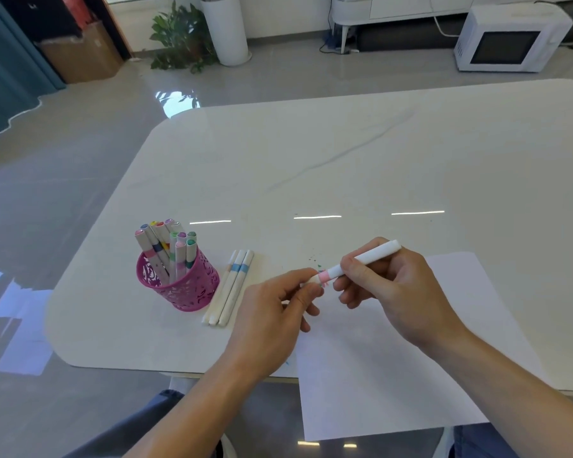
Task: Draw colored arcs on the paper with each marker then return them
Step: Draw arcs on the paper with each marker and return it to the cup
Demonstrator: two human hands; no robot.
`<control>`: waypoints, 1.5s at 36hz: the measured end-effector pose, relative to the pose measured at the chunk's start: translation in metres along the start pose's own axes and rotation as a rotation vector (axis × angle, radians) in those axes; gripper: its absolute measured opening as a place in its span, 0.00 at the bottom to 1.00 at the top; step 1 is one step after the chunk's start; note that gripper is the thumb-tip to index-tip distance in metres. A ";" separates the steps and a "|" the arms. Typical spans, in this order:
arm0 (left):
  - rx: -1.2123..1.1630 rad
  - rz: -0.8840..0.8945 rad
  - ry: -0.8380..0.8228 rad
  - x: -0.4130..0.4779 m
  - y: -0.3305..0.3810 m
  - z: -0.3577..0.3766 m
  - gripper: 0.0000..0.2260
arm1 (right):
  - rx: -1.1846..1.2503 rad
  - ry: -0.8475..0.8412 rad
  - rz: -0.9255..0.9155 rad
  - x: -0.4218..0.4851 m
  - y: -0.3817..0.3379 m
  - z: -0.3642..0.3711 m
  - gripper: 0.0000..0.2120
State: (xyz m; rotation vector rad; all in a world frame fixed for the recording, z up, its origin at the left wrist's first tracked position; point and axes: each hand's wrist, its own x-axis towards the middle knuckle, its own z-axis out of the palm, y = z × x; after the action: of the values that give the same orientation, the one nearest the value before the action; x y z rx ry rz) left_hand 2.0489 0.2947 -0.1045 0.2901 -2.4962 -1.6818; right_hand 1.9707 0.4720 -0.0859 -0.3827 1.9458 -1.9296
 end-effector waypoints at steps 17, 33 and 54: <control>0.267 0.275 0.126 0.004 0.010 -0.004 0.07 | 0.204 0.020 0.012 -0.003 0.000 0.004 0.12; -0.103 0.019 0.116 0.007 0.012 -0.005 0.08 | 0.126 -0.005 0.132 0.003 0.000 0.004 0.10; 0.149 0.367 0.637 -0.001 0.025 -0.076 0.07 | -0.391 0.055 0.380 0.011 0.020 -0.002 0.06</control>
State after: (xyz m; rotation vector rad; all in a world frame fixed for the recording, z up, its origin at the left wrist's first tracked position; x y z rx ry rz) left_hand 2.0634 0.2352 -0.0529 0.2992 -2.0352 -1.0513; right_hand 1.9616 0.4698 -0.1065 -0.0500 2.2398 -1.3388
